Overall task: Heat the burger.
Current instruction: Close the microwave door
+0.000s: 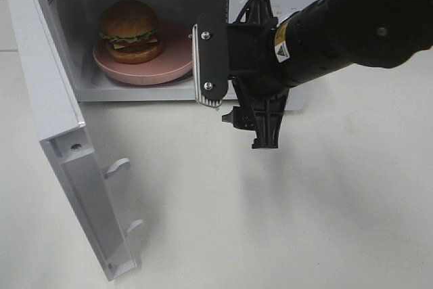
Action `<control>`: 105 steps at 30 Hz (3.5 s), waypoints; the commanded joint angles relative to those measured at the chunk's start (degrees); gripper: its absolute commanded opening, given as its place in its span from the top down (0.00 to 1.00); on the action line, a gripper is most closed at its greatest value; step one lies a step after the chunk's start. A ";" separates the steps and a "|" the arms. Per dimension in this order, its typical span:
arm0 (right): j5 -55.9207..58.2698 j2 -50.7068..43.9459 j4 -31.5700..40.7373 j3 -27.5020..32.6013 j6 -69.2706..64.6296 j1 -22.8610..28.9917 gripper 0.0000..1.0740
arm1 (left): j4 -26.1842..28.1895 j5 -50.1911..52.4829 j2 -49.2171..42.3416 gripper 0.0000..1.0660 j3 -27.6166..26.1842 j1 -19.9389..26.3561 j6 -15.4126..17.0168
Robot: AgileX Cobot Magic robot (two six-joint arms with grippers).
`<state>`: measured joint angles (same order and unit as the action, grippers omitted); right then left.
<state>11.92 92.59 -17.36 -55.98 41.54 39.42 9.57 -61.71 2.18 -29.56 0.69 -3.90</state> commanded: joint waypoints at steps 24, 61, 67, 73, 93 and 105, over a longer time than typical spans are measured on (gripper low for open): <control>17.19 -25.67 0.40 11.52 -33.40 0.06 0.29 | 0.06 0.69 -0.11 0.08 0.11 -0.06 -0.23; 48.99 -56.78 6.42 13.06 -43.95 0.06 0.29 | 0.06 0.69 -0.11 0.08 0.11 -0.06 -0.23; 48.41 -63.31 6.30 19.14 -46.12 -0.74 0.29 | 0.06 0.69 -0.11 0.08 0.11 -0.06 -0.23; 44.69 -68.98 6.70 24.92 -46.52 -8.42 0.29 | 0.06 0.69 -0.11 0.08 0.11 -0.06 -0.23; 45.15 -84.22 10.89 27.16 -45.89 -26.87 0.29 | 0.06 0.69 -0.11 0.08 0.11 -0.06 -0.23; 45.15 -94.37 10.89 27.16 -45.89 -34.95 0.29 | 0.06 0.69 -0.11 0.08 0.11 -0.06 -0.23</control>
<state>57.01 -0.23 -6.59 -28.99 -4.53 5.04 9.51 -61.71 2.18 -29.45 0.69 -3.90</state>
